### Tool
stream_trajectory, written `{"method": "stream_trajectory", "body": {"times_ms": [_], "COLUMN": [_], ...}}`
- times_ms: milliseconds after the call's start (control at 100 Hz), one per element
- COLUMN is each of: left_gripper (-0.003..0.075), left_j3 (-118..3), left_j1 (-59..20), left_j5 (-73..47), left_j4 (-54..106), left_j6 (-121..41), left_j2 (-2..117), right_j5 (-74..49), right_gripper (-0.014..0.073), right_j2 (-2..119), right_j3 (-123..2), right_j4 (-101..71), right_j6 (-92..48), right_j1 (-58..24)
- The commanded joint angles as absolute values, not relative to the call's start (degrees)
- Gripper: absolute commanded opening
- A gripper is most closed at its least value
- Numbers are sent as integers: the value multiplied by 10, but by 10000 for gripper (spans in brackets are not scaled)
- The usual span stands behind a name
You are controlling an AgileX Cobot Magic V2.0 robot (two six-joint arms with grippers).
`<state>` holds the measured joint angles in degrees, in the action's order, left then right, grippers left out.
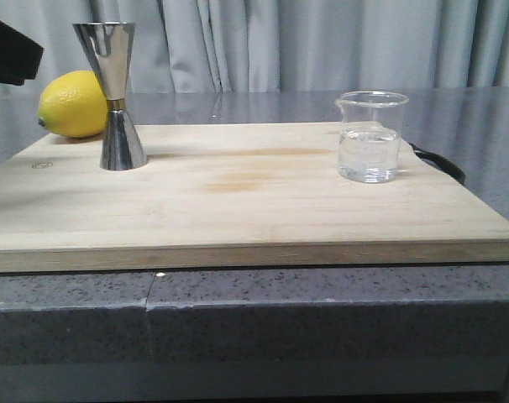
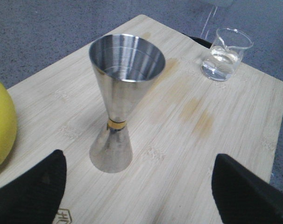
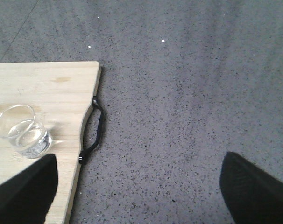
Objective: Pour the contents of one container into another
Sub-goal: 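Move the left gripper to the steel jigger and close around its waist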
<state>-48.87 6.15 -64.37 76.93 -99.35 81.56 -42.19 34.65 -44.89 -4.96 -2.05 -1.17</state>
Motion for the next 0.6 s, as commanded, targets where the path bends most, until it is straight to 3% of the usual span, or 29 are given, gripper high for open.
{"method": "stream_trajectory", "body": {"times_ms": [0, 590], "left_gripper": [587, 587], "left_j3": [-507, -510], "left_j1": [62, -9], "left_j5": [-676, -707], "left_j4": [830, 995], "left_j6": [-1036, -1223], "left_j2": [822, 934], "right_j5": [-386, -386], "right_gripper": [636, 636], "right_j2": [354, 354], "right_j3": [-470, -470], "right_j4": [-51, -51], "right_j6": [-23, -23], "right_j1": [-12, -12]}}
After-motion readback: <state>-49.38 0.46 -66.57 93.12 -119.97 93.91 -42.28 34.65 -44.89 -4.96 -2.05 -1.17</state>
